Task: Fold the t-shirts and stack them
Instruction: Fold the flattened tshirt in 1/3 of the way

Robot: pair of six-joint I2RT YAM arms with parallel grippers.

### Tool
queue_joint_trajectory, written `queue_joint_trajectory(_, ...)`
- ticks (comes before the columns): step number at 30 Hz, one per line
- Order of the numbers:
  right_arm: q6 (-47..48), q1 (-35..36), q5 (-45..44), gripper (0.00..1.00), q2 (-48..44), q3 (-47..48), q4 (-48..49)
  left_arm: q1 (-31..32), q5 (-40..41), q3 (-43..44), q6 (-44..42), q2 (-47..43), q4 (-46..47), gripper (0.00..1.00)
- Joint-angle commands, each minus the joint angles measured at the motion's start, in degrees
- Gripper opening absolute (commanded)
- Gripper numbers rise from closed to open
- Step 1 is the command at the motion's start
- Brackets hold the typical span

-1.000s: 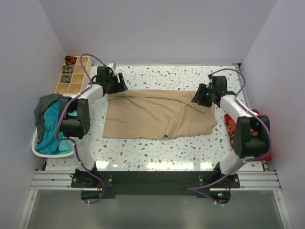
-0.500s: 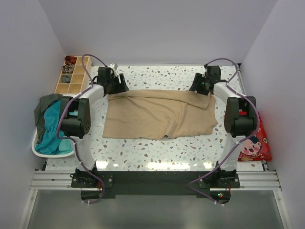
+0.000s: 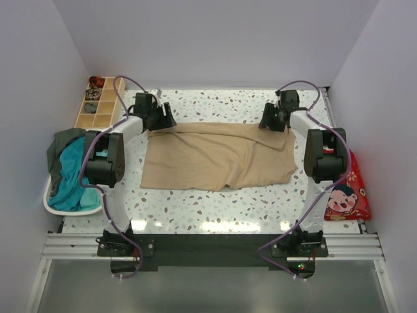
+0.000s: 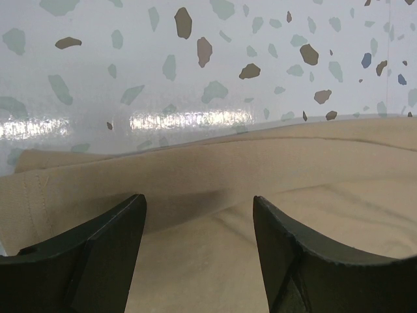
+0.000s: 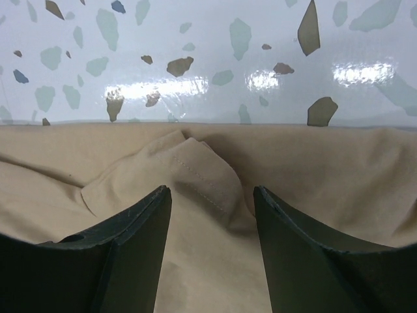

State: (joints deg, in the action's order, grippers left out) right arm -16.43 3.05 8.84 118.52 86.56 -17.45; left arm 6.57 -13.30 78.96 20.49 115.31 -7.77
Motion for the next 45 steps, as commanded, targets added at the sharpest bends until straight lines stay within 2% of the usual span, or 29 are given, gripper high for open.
queue_joint_trajectory(1, 1.13, 0.12, 2.84, 0.57, 0.13, 1.86, -1.62, 0.29, -0.94, 1.11, -0.36, 0.27, 1.88, 0.72)
queue_joint_trajectory(2, 1.22, 0.12, 2.85, 0.57, 0.05, 1.59, -1.71, 0.29, -0.94, 1.11, -0.36, 0.36, 1.79, 0.72)
queue_joint_trajectory(4, 1.31, 0.20, 2.76, 0.44, -0.04, 1.24, -1.97, 0.29, -1.03, 1.11, -0.36, 0.62, 1.88, 0.72)
queue_joint_trajectory(6, 1.40, 0.12, 2.85, 0.24, -0.13, 0.89, -2.06, 0.29, -1.20, 1.20, -0.36, 0.80, 1.88, 0.72)
queue_joint_trajectory(7, 1.22, 0.20, 2.94, 0.03, -0.57, 0.63, -1.97, 0.29, -1.29, 1.20, -0.28, 0.97, 1.88, 0.72)
queue_joint_trajectory(8, 1.05, 0.20, 3.11, 0.00, -1.01, 0.19, -1.54, 0.29, -1.29, 1.11, -0.28, 0.97, 1.88, 0.72)
queue_joint_trajectory(16, 1.40, 3.01, 3.55, 0.00, -9.16, -4.82, -3.55, 0.29, -1.82, 0.85, 0.07, 1.24, 2.41, 0.72)
queue_joint_trajectory(22, 2.36, 5.99, 4.34, 0.06, -16.29, -12.46, -9.52, 0.29, -1.90, 0.49, 0.25, 1.50, 2.67, 0.72)
queue_joint_trajectory(23, 2.54, 6.53, 4.34, 0.10, -19.09, -14.13, -9.79, 0.29, -1.99, 0.58, 0.34, 1.50, 2.76, 0.72)
queue_joint_trajectory(24, 2.97, 7.23, 4.95, 0.31, -20.25, -16.58, -11.88, 0.29, -2.08, 0.67, 0.34, 1.76, 2.67, 0.72)
queue_joint_trajectory(25, 3.24, 7.67, 4.96, 0.37, -21.39, -17.91, -13.21, 0.29, -2.34, 0.76, 0.34, 1.85, 2.67, 0.72)
queue_joint_trajectory(26, 3.15, 7.93, 4.96, 0.42, -22.71, -19.31, -15.05, 0.29, -2.34, 0.85, 0.34, 1.85, 2.50, 0.72)
queue_joint_trajectory(30, 0.88, 8.03, 3.21, 0.42, -31.39, -25.55, -16.83, 0.29, -2.34, 0.76, 0.34, 1.85, 2.58, 0.72)
queue_joint_trajectory(32, -0.53, 7.94, -0.39, 0.55, -34.31, -26.79, -13.60, 0.29, -2.34, 0.76, 0.34, 1.76, 2.50, 0.72)
queue_joint_trajectory(33, -2.36, 7.94, -2.14, 0.58, -36.06, -27.15, -11.92, 0.29, -2.26, 0.85, 0.43, 1.76, 2.67, 0.72)
queue_joint_trajectory(36, -4.13, 7.94, -8.64, 0.59, -35.12, -25.58, -4.73, 0.29, -2.52, 0.85, 0.69, 1.59, 2.85, 0.72)
queue_joint_trajectory(39, -4.40, 7.94, -10.42, 0.55, -27.05, -19.44, -1.27, 0.29, -3.05, 0.85, 0.87, 1.41, 2.85, 0.72)
queue_joint_trajectory(40, -4.58, 8.02, -10.60, 0.53, -21.37, -17.59, -0.83, 0.29, -3.05, 0.76, 0.87, 1.24, 2.85, 0.72)
queue_joint_trajectory(42, -4.58, 7.94, -12.61, 0.48, -16.33, -12.23, -1.53, 0.38, -3.05, 0.50, 0.87, 0.89, 2.76, 0.72)
queue_joint_trajectory(45, -4.76, 7.85, -15.77, 0.46, -11.13, -9.49, 0.04, 0.64, -2.87, -0.12, 0.87, 0.45, 2.85, 0.72)
